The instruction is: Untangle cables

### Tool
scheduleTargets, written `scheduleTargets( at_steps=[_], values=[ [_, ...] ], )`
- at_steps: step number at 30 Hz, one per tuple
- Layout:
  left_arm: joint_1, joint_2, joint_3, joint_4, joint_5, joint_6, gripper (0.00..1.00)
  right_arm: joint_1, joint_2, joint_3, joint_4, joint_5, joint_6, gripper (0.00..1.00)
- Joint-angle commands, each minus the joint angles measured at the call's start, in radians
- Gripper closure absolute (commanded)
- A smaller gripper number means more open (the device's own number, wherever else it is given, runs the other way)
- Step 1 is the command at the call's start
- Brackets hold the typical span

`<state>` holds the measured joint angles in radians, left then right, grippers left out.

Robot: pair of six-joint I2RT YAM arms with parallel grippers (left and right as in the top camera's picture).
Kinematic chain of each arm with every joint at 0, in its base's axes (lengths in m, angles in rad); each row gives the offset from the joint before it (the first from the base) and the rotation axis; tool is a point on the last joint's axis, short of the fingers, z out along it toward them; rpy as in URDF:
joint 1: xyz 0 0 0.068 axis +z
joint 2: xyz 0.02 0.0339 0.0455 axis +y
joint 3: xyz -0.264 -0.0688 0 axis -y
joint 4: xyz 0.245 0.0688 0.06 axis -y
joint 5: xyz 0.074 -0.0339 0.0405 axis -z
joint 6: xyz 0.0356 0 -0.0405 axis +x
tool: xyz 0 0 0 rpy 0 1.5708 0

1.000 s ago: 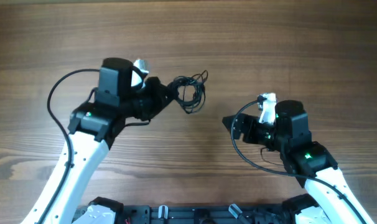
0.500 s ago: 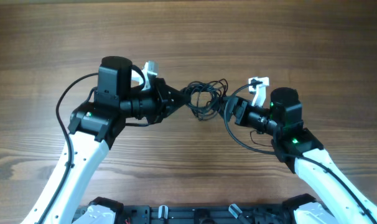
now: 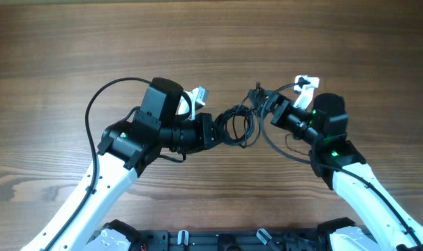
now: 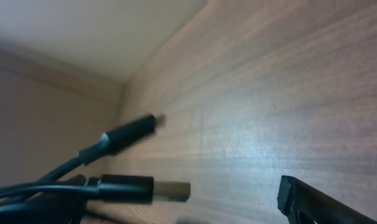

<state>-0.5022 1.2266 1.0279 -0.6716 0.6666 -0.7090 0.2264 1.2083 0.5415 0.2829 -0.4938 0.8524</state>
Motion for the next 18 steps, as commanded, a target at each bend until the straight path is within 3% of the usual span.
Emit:
scheduleTargets(
  at_steps=[1, 9, 15, 18],
  values=[
    [-0.005, -0.002, 0.005, 0.001, -0.066, 0.051, 0.96, -0.019, 0.003, 0.016, 0.068, -0.135, 0.038, 0.0],
    [-0.005, -0.002, 0.005, -0.013, -0.203, 0.055, 0.96, -0.019, 0.003, 0.015, 0.083, -0.174, 0.041, 0.0],
    [-0.003, -0.002, 0.005, -0.186, -0.558, 0.055, 0.96, -0.019, 0.003, 0.016, -0.284, 0.007, 0.104, 0.0],
    [-0.004, -0.002, 0.005, -0.208, -0.615, 0.173, 0.96, -0.018, 0.003, 0.015, -0.363, -0.074, 0.06, 0.0]
  ],
)
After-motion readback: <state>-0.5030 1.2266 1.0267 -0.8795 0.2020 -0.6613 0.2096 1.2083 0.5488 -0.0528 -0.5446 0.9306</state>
